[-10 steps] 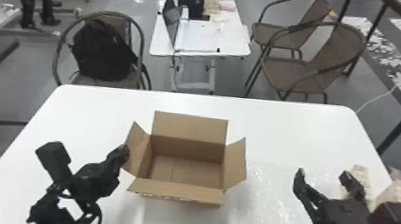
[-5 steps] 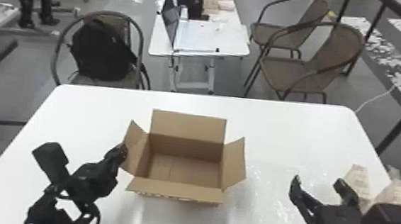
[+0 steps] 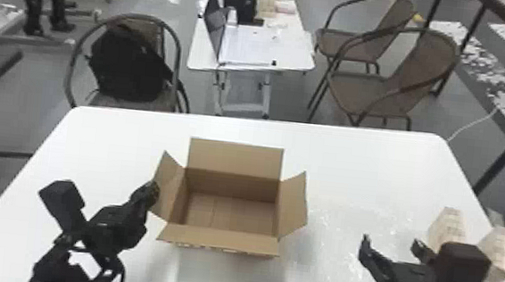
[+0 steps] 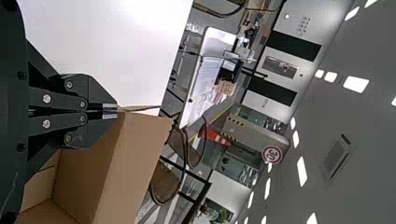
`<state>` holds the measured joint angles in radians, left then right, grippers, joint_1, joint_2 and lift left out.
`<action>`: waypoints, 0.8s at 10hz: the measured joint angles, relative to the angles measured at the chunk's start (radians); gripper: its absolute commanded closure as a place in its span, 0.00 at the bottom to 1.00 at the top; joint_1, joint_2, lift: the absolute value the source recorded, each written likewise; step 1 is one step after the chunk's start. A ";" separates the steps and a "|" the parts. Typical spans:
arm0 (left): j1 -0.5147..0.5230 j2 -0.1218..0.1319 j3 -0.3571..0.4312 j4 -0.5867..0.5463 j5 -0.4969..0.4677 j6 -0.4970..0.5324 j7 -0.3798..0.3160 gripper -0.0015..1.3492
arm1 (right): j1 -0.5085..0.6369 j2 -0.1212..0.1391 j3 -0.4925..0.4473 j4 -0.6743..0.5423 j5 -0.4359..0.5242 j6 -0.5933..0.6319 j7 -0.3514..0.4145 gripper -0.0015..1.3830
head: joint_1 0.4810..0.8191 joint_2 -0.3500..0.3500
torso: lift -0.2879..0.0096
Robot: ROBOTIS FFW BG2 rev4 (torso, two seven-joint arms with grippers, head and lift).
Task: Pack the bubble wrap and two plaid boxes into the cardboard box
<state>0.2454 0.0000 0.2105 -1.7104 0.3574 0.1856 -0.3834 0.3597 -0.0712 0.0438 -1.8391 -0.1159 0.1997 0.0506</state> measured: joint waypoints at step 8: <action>0.002 0.000 -0.005 0.000 -0.001 -0.009 0.000 0.90 | -0.181 -0.013 -0.002 0.193 -0.021 0.321 -0.044 0.22 | 0.63 0.56 | 0.83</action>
<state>0.2472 0.0000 0.2058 -1.7104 0.3566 0.1764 -0.3834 0.1790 -0.0844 0.0414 -1.6462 -0.1364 0.5204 0.0068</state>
